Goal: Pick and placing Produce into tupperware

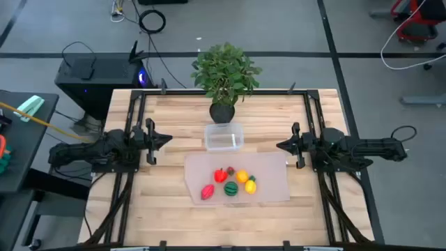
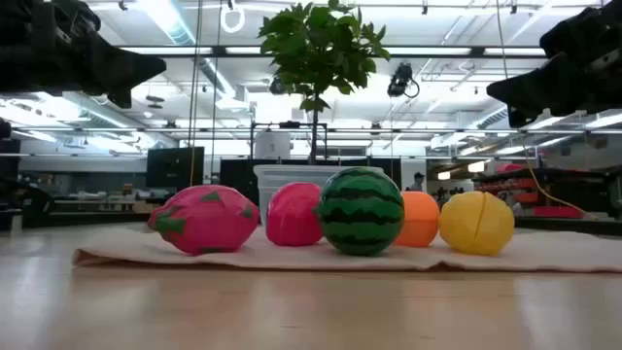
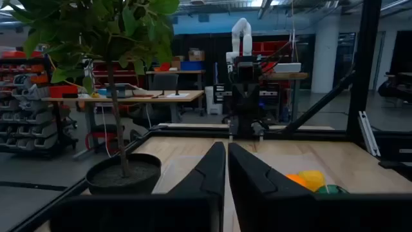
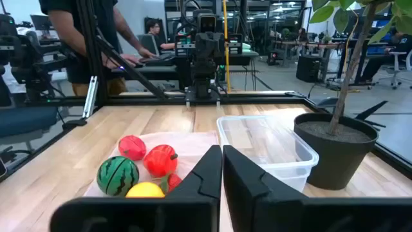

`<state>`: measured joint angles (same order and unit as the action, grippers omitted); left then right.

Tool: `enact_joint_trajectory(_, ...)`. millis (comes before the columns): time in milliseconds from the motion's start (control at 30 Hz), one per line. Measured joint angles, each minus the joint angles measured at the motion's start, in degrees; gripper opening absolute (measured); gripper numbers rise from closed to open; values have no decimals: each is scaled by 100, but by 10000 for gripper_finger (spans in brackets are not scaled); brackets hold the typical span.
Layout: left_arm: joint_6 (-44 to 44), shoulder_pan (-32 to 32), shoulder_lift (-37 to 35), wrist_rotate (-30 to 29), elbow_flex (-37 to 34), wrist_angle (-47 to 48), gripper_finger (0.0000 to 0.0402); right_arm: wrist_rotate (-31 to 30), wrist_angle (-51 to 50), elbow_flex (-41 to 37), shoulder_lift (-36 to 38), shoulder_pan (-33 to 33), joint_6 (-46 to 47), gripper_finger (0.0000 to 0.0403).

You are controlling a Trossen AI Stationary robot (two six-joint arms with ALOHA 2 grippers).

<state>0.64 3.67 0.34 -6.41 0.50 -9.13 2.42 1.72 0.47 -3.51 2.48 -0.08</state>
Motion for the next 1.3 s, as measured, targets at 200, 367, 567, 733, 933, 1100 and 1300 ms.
enact_joint_trajectory(200,0,-1,0,2,1,-2,32,0,0,0,1,0,1,21)
enact_joint_trajectory(367,0,-1,0,2,1,-1,36,0,0,0,0,0,4,21)
enact_joint_trajectory(567,0,1,2,2,1,0,28,0,1,0,1,0,4,21)
enact_joint_trajectory(733,0,-1,1,1,1,0,23,0,2,0,0,0,2,21)
enact_joint_trajectory(933,-2,-1,2,0,1,0,31,0,1,0,0,0,0,21)
enact_joint_trajectory(1100,0,0,0,0,1,-1,36,0,2,0,2,0,0,21)
enact_joint_trajectory(1300,0,-1,0,2,1,-2,28,0,0,0,0,0,0,21)
